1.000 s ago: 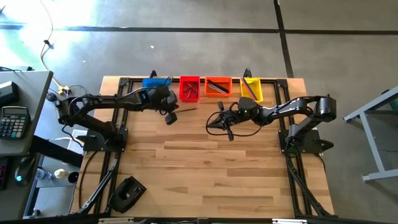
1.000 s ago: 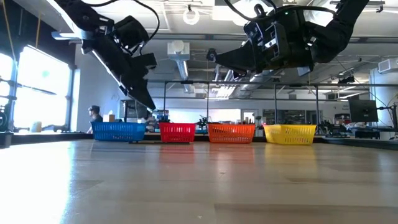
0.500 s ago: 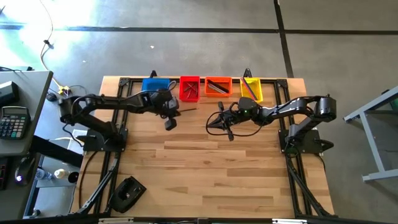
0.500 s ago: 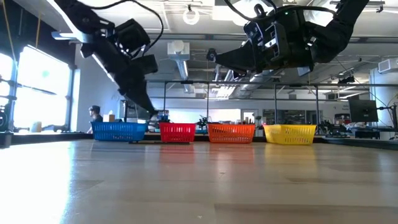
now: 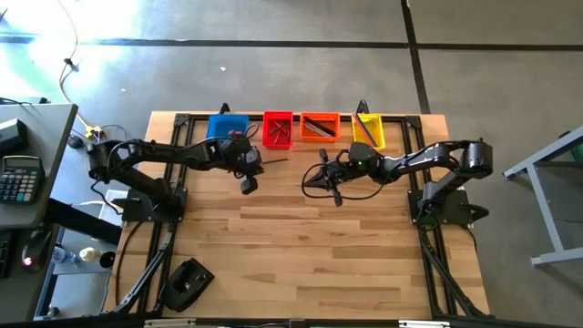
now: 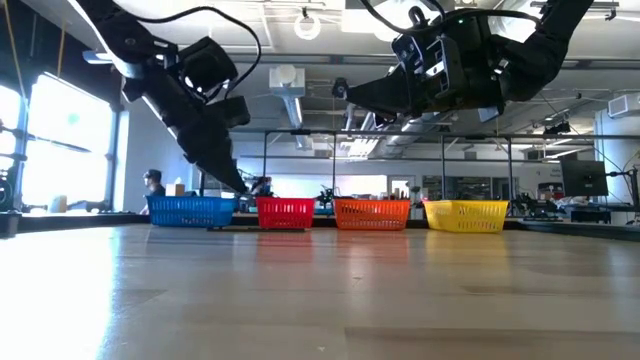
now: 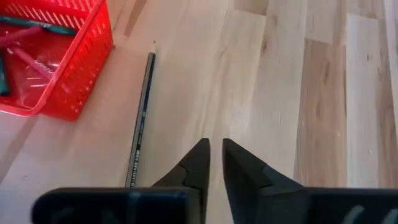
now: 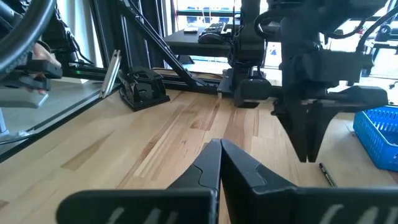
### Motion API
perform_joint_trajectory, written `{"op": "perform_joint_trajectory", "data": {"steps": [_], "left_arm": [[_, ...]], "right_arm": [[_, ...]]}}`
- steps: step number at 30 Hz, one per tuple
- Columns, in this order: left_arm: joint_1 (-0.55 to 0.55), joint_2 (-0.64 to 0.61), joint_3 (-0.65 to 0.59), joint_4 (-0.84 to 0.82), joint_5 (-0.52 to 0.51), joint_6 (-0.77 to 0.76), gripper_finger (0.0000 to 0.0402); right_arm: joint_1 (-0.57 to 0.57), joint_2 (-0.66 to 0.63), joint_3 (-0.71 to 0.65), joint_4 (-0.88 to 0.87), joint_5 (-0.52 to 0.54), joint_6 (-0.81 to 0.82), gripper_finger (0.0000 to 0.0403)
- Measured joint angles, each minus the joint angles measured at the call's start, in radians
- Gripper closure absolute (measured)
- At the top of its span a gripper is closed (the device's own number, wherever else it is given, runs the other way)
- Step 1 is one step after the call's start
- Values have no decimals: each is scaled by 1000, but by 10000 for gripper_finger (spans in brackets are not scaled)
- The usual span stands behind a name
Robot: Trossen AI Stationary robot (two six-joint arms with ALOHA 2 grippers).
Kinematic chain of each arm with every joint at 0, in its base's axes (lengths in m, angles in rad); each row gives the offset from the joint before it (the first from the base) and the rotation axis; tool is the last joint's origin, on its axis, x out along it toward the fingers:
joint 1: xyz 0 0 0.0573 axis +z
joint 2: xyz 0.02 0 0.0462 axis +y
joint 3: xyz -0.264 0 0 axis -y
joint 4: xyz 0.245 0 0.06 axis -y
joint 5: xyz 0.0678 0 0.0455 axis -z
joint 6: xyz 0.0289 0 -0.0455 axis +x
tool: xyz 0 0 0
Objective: Sort crayons/erasers/pens/pencils in bins
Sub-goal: Put the dark blue colored pencil into the yellow bin
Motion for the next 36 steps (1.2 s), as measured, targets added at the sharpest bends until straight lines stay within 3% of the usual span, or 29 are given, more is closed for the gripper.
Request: {"op": "perform_joint_trajectory", "data": {"steps": [6,9,16,26,36], "left_arm": [[0,81,0,36,-67,-5,317],[1,128,0,94,-148,0,292],[59,180,1,93,-141,-8,267],[103,192,4,13,-78,16,309],[54,185,10,-126,-40,19,371]], "right_arm": [[0,0,0,7,0,0,403],[0,0,0,10,0,0,403],[1,0,0,11,0,1,403],[1,0,0,11,0,-1,403],[1,0,0,8,0,-1,403]]}}
